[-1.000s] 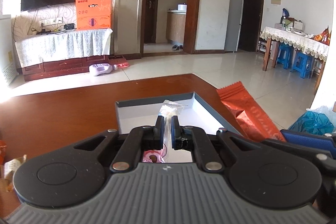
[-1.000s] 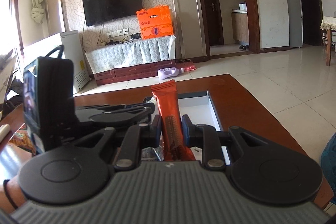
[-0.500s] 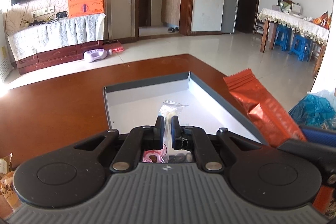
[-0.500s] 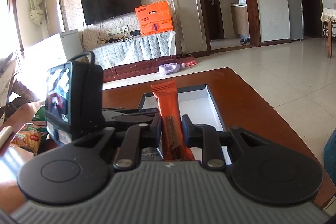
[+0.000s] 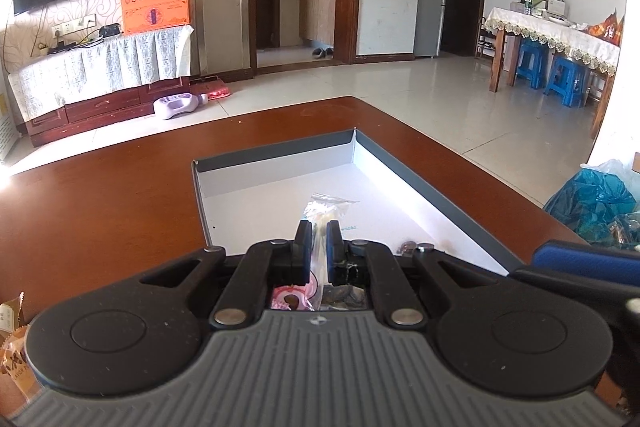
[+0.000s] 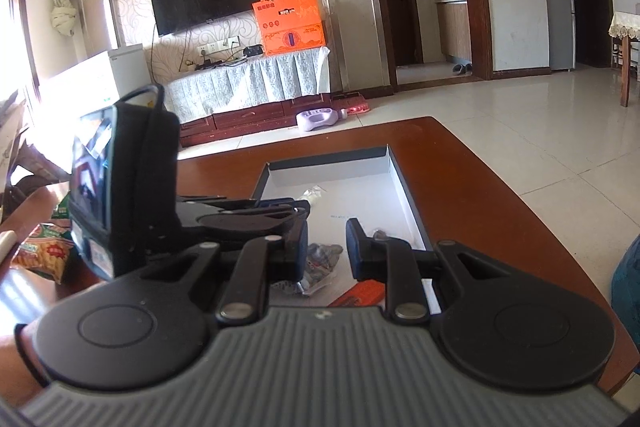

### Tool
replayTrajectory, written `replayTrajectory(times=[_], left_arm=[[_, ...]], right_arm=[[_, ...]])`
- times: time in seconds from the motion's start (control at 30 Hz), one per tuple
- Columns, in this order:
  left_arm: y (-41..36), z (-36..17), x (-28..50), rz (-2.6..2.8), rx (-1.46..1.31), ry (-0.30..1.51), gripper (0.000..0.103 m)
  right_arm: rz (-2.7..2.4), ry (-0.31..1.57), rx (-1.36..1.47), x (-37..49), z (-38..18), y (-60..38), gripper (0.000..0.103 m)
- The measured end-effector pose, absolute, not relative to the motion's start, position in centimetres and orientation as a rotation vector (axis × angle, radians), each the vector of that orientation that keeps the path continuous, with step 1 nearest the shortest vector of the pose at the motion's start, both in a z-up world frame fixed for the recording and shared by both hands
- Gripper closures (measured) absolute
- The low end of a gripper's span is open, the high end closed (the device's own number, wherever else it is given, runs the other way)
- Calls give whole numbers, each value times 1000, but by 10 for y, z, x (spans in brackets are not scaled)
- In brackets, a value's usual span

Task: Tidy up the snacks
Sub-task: 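Release the chocolate bar into the box with right tool while left tool lowers its packet inside, then move both open tools back over the snack pile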

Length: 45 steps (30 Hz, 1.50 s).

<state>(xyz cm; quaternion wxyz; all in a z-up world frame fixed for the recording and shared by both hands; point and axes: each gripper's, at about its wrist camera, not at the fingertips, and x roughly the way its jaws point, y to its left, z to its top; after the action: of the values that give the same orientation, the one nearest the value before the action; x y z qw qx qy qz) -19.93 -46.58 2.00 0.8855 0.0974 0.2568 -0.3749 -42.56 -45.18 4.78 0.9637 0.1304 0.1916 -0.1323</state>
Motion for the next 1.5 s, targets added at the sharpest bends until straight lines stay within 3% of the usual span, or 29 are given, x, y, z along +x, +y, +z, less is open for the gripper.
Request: replayTrajectory(times=[0.73,0.8,0.87,0.9,0.97,1.0,1.07,1.33,1.5], left_arm=[[-462,5,-220,-862,330,545,94],[-461,5,-224,-888,335,544,93],[-460,6,-227,-904,329,549,84],[-458,6,-230,-909,328,551,78],[-453,7,-236,-901,335,532,45],[-449,8,-239,-900,337,515,42],[-442,12,-244,-910,333,493,39],[-388,27,-253,-815,294,458,30],[-338,33,-251,-710,272,444,29]], right_arm=[[-391,434,296,-419,35,-462,77],[-401,416,299,-421,34,-462,60],[-406,402,280,-420,35,-457,35],[-406,394,268,-420,35,-455,31],[-419,372,243,-420,38,-450,25],[-428,361,233,-421,39,-448,23],[-447,354,228,-419,39,-447,17],[-468,355,207,-409,39,-431,17],[-378,344,138,-397,42,-402,17]])
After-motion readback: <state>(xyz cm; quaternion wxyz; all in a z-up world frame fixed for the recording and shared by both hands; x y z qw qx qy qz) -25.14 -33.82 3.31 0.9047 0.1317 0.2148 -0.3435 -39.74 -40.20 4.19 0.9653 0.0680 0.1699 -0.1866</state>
